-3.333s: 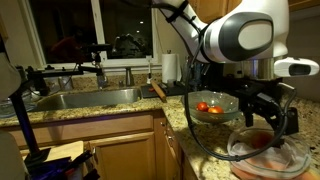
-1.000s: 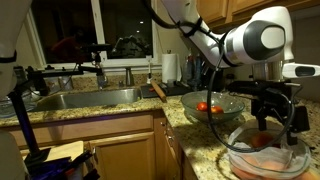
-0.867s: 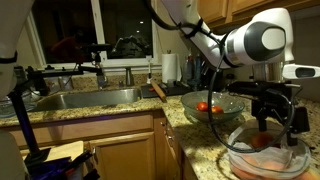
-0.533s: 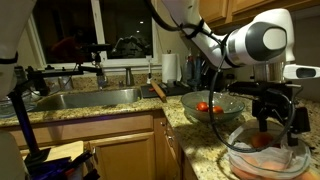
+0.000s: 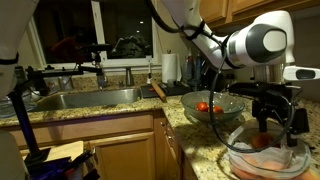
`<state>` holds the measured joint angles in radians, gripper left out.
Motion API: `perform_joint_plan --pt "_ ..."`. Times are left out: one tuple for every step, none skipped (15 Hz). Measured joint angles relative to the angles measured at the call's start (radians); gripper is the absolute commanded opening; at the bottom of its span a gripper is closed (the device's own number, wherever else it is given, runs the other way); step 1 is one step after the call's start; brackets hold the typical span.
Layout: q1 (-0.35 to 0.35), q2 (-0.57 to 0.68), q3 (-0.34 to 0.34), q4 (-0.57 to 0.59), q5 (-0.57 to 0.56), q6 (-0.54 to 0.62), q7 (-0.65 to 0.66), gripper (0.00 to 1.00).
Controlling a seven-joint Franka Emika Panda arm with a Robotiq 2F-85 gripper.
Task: Pick up the mango from the bag and put it in the bowl
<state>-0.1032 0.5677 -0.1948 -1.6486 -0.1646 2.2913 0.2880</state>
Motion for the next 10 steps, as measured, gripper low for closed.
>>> perform_joint_plan --pt "0.000 0.000 0.002 0.000 0.006 0.000 -0.002 1.00" --pt "0.000 0.000 0.004 0.000 0.014 0.000 -0.006 1.00" --pt "-0.001 0.000 0.007 0.001 0.026 0.000 -0.012 1.00" --pt "-0.001 0.000 0.009 0.002 0.037 0.000 -0.017 1.00" --pt "-0.001 0.000 0.010 0.003 0.045 0.000 -0.019 1.00" --pt "-0.001 0.000 0.011 0.004 0.051 0.000 -0.023 1.00" --pt "-0.001 0.000 0.012 0.005 0.056 0.000 -0.027 1.00" --pt "-0.001 0.000 0.012 0.006 0.058 0.000 -0.031 1.00" --pt "-0.001 0.000 0.012 0.006 0.059 0.000 -0.032 1.00" --pt "-0.002 0.000 0.012 0.006 0.059 0.000 -0.032 1.00"
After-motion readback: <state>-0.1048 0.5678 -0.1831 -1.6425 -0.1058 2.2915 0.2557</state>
